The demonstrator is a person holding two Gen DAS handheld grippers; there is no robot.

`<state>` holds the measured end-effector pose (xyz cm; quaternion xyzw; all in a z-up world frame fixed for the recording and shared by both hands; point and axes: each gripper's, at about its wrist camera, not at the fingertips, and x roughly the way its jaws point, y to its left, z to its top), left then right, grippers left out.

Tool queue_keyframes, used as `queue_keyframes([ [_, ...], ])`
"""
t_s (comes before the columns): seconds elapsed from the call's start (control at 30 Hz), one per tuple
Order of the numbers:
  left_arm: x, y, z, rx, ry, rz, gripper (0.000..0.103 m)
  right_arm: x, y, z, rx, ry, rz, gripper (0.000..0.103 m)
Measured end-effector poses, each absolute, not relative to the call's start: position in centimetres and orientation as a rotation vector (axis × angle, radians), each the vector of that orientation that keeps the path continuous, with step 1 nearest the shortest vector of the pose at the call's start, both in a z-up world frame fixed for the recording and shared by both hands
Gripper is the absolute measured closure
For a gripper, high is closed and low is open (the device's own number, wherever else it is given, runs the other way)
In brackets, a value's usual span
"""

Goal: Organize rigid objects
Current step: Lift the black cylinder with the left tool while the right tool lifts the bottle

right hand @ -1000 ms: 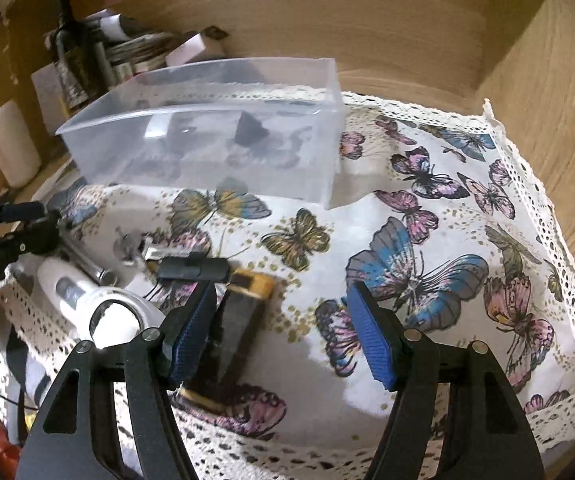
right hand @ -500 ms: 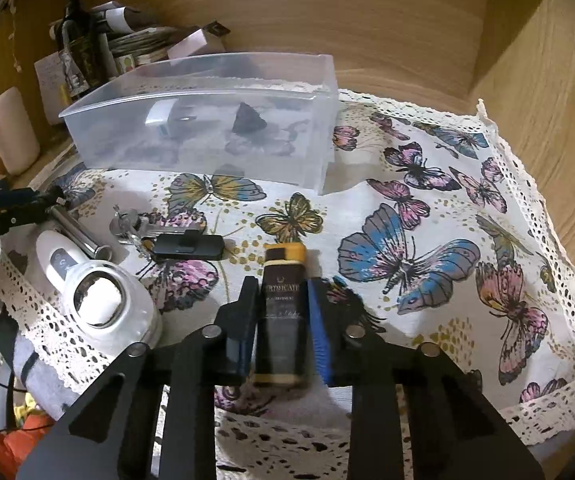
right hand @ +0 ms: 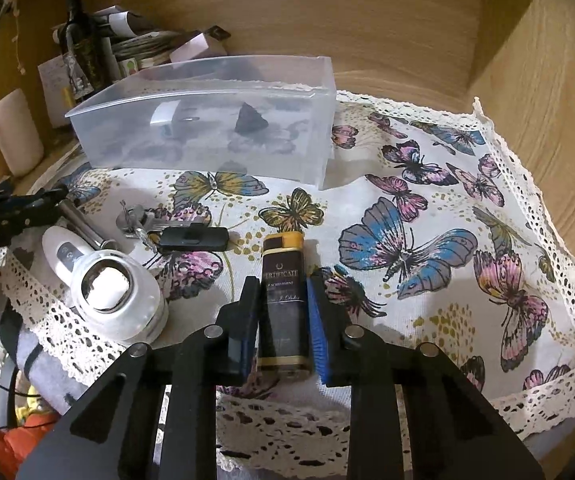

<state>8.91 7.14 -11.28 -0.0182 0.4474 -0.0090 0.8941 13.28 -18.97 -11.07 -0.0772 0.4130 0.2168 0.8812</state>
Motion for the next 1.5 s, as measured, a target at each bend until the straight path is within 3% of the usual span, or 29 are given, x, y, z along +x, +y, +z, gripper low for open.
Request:
queue_keyframes([
  [0.27, 8.3, 8.5, -10.9, -0.083, 0.934, 0.014, 0.08, 13.2, -19.2, -11.0, -0.149, 0.858, 0.456, 0.082],
  [0.53, 5.2, 9.1, -10.0, -0.077, 0.903, 0.065, 0.055, 13.4, -19.5, -11.0, -0.13, 0.856, 0.458, 0.082],
  [0.67, 4.9, 9.3, -10.4, -0.095, 0.919, 0.055, 0.055, 13.4, -19.7, -11.0, -0.121, 0.854, 0.458, 0.082],
  [0.93, 4.6, 8.5, -8.9, -0.083, 0.853, 0.06, 0.072, 12.9, -20.0, -10.8, -0.116, 0.84, 0.449, 0.082],
  [1.5, 6.7, 8.0, -11.3, -0.084, 0.922, 0.052, 0.074, 12.6, -20.1, -10.8, -0.119, 0.845, 0.464, 0.082],
])
